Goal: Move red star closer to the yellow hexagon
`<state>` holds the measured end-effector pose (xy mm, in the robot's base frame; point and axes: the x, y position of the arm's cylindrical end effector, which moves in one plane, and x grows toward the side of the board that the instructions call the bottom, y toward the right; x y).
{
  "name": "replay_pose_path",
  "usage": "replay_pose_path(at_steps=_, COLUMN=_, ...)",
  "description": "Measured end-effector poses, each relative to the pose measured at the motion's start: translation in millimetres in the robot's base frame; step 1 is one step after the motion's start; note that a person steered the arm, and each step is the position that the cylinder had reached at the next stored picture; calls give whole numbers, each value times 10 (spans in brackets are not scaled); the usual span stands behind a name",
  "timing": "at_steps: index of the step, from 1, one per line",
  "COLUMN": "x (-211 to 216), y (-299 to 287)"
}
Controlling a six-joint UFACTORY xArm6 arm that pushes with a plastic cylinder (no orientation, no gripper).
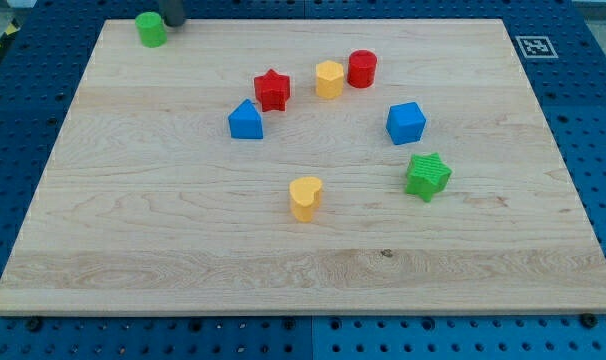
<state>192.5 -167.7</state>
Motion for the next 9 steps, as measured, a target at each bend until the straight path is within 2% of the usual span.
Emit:
replay_pose_path(at_steps=1, x=324, y=781)
replay_pose_path(at_steps=2, x=671, y=1143)
replay_pose_path(at_steps=6, x=654, y=1034)
replay_pose_path(at_steps=7, x=1042, y=885)
replay_pose_path(at_steps=8, x=1208, y=315)
replay_pose_path(at_steps=9, x=1477, y=339)
